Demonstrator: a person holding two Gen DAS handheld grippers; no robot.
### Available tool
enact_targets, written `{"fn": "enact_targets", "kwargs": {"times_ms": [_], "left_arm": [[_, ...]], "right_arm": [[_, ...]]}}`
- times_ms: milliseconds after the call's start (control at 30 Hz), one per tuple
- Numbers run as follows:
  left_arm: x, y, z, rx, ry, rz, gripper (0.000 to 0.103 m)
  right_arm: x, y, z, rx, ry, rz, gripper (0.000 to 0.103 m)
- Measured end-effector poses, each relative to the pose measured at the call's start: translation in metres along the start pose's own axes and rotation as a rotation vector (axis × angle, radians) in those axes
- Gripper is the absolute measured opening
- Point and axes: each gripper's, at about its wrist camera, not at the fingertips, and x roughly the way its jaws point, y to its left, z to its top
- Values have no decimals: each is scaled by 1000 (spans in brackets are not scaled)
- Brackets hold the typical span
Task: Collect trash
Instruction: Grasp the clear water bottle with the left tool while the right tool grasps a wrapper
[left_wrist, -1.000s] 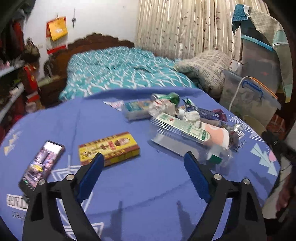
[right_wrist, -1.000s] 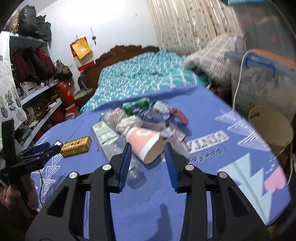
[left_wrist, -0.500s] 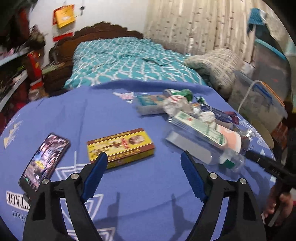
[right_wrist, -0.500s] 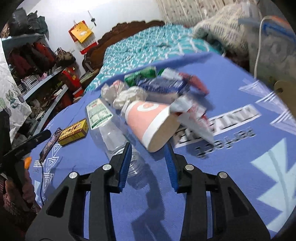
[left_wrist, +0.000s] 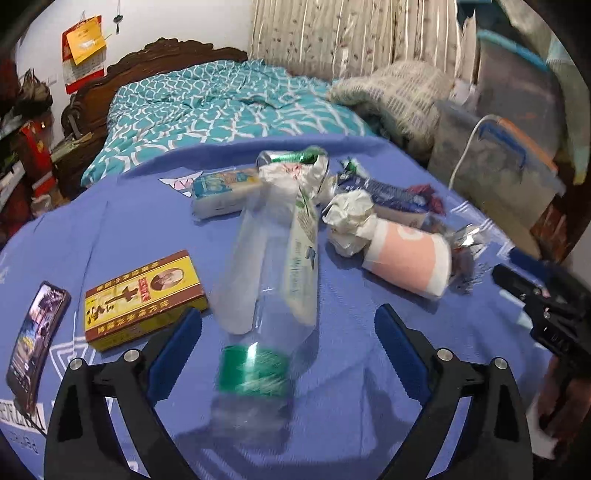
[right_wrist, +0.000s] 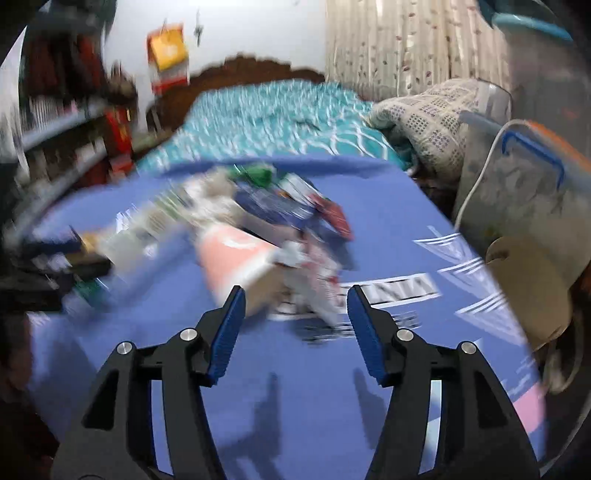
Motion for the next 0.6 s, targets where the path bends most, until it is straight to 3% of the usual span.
{"fn": "enact_targets", "kwargs": {"times_ms": [100,267,333,400,433,500,533,600], "left_arm": [[4,4,6,-8,-12,44,91],[15,14,12,7,9,97,93],[21,15,13,23,21,118,93],[27,14,14,44,24,149,93],[29,13,15,54,23,162,93],[36,12,14,77,26,184,85],[39,11,13,86,33,188,67],[41,13,11,81,33,191,64]], "right_arm": [[25,-1,4,-127,93,-46,63],[54,-4,9,-209,136,-57,60],[63,-8,11,-203,152,-57,32],[65,-16,10,-163,166,-24,19],[65,-18,10,-146,162,-11,17],[58,-20,7,-119,143,1,11],[50,-22,4,-98,129,8,11],[35,-24,-2,-59,107,27,10]]}}
